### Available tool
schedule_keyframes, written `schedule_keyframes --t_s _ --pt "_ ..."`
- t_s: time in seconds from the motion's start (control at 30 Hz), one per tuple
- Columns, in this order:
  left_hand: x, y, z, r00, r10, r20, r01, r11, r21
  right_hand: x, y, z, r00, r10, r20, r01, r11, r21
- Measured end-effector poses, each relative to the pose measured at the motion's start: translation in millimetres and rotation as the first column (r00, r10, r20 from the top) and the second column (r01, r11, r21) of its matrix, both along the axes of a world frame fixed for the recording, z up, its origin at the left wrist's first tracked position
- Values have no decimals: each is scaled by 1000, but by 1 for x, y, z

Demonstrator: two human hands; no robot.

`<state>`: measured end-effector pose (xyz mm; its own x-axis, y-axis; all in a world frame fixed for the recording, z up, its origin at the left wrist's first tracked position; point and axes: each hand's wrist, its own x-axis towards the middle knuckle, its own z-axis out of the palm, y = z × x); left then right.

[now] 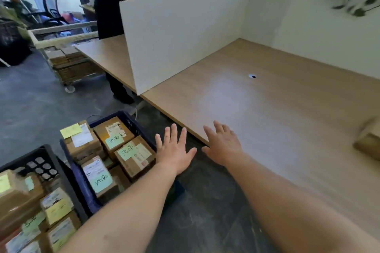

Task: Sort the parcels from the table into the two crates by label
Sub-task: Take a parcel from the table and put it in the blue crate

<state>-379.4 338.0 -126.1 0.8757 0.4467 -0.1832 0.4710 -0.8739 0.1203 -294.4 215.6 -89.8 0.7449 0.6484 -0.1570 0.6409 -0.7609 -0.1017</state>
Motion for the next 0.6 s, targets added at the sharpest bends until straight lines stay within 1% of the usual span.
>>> schedule_keyframes --t_s 0.13,0.3,0.37,0.5,0.6 --pt "20 -71 17 992 -129 2 129 989 69 3 -80 14 996 -76 44 74 997 34" --pt "38 -169 29 972 -236 -13 236 967 93 5 -190 24 982 -178 63 174 983 63" --pt "47 -214 32 957 -290 -20 290 950 119 5 -239 27 969 -234 76 230 971 61" --pt "58 -285 37 920 -391 -36 393 912 119 7 -312 30 941 -325 91 319 945 74" --pt "68 -338 37 898 -440 -32 440 888 136 7 -365 30 916 -386 109 381 922 68"
